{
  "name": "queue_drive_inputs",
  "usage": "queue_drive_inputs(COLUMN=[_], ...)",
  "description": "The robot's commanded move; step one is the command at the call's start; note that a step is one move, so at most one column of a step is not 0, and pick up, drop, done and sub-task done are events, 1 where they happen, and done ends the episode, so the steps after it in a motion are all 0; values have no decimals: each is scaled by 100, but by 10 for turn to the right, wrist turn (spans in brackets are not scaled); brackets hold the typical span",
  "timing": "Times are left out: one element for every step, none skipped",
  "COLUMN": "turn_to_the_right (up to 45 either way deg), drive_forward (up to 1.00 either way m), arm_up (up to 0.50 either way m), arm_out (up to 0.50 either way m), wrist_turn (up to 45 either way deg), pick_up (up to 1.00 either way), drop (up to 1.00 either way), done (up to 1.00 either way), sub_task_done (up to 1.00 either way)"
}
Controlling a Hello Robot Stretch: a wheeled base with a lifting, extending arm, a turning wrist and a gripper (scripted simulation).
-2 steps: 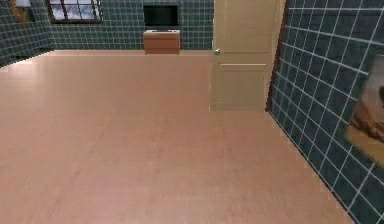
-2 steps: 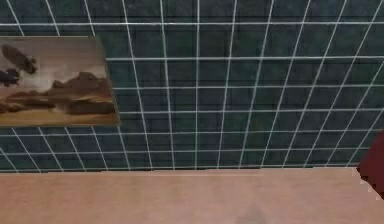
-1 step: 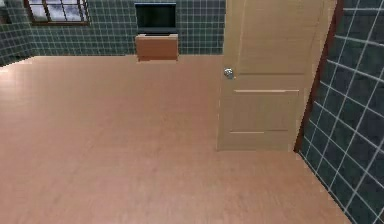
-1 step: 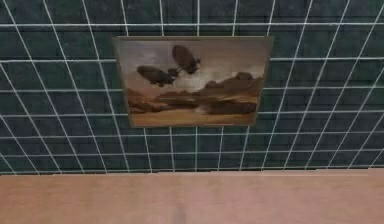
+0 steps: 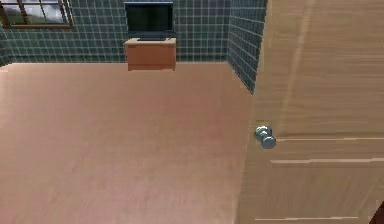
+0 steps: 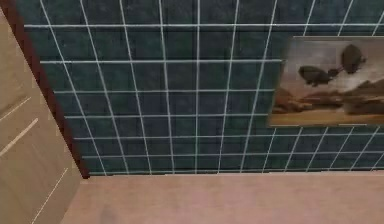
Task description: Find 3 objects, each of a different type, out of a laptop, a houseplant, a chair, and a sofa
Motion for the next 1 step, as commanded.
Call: queue_drive_inputs(turn_to_the_right=[0], drive_forward=[100], arm_up=[0], arm_out=[0], wrist_turn=[0], pick_up=[0], drop=[0], done=[0], sub_task_done=[0])
